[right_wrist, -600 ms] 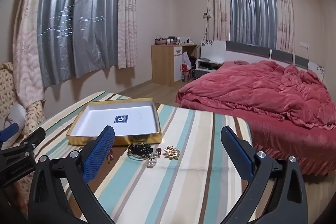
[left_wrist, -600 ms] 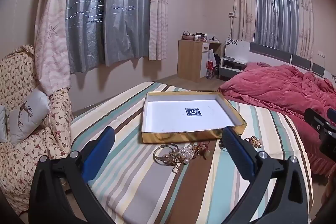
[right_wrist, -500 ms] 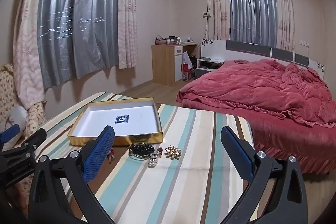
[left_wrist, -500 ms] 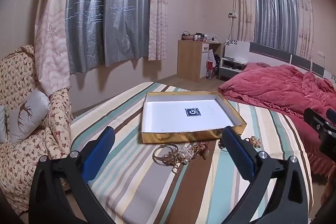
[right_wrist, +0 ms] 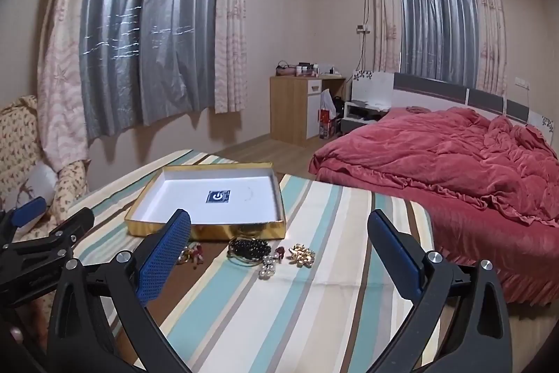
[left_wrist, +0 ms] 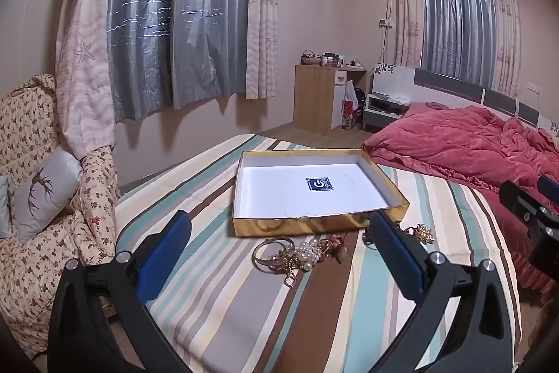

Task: Organize jewelry

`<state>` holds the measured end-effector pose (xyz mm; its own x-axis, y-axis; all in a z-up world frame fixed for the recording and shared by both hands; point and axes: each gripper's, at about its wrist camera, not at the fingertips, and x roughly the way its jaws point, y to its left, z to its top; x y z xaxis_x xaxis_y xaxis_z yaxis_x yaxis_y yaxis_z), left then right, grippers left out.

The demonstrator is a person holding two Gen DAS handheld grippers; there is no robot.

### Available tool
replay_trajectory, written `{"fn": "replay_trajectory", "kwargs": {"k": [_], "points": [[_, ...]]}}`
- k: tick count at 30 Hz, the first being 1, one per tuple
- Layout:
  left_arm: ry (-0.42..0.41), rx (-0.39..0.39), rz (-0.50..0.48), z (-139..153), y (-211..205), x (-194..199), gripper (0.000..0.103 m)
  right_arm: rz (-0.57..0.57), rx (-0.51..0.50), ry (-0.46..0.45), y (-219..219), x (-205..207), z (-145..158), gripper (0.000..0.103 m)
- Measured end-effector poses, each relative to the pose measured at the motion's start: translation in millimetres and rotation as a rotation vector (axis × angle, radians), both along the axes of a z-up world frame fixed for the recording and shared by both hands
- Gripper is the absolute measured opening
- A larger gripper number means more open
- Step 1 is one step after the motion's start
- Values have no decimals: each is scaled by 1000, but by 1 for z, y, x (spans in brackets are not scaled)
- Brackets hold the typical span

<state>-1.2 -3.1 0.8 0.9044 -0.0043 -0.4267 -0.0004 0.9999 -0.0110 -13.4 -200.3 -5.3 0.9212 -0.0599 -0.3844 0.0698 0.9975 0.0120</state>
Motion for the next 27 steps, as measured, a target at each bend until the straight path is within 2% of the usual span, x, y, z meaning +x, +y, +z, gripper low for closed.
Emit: {"fn": "replay_trajectory", "kwargs": {"k": [10,27], "points": [[8,-8,-4,-4,-1,1,0,-39,-48,-24,2,-4,3,98],[12,-15,-13,-5,0,1,0,-37,-63,-36,3,-6,4,98]]}}
